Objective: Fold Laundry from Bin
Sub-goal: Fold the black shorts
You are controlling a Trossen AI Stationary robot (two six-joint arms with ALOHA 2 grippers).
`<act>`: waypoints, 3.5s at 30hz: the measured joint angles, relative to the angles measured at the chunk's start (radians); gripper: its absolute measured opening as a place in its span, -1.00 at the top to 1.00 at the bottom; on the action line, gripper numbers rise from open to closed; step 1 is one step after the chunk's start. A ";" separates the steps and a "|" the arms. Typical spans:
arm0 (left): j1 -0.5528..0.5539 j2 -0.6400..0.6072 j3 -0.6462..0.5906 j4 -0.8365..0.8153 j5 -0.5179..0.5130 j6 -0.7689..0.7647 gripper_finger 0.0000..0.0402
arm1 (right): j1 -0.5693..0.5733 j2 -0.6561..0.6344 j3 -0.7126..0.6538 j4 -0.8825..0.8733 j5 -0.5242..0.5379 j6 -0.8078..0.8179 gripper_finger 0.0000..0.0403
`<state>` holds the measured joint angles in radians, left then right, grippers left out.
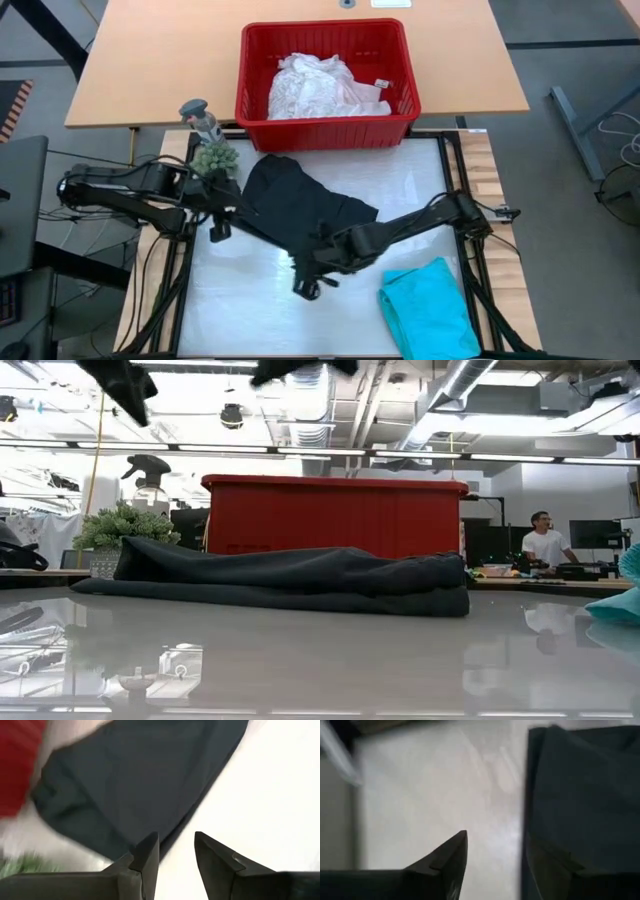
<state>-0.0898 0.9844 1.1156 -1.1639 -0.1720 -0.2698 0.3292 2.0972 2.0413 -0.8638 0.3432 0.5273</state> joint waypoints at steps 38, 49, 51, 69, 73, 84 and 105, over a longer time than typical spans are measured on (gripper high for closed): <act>-0.023 -0.009 -0.013 0.147 -0.018 -0.280 0.37 | 0.022 -1.206 -1.379 0.948 0.295 0.085 0.93; -0.028 0.033 -0.108 0.240 0.032 -0.310 0.37 | 0.020 -0.668 -1.327 1.166 0.028 0.270 0.93; -0.033 0.031 -0.121 0.257 0.035 -0.325 0.37 | 0.020 -0.609 -1.316 1.154 -0.013 0.309 0.93; -0.103 0.048 -0.139 0.265 -0.038 -0.365 0.37 | -0.019 -0.573 -1.276 0.593 -0.183 0.515 0.93; -0.160 0.098 -0.139 0.266 -0.168 -0.334 0.37 | -0.018 -0.665 -1.276 0.417 -0.164 0.536 0.93; -0.312 0.356 -0.139 0.341 -0.266 -0.218 0.16 | -0.024 -0.838 -1.277 0.287 -0.061 0.571 0.92; -0.558 0.213 -0.496 0.636 -0.525 -0.465 -0.06 | -0.113 -0.769 -1.276 0.617 -0.053 0.347 0.91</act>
<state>-0.6479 1.1976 0.6194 -0.5283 -0.6975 -0.7352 0.2166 1.3281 0.7654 -0.2468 0.2899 0.8742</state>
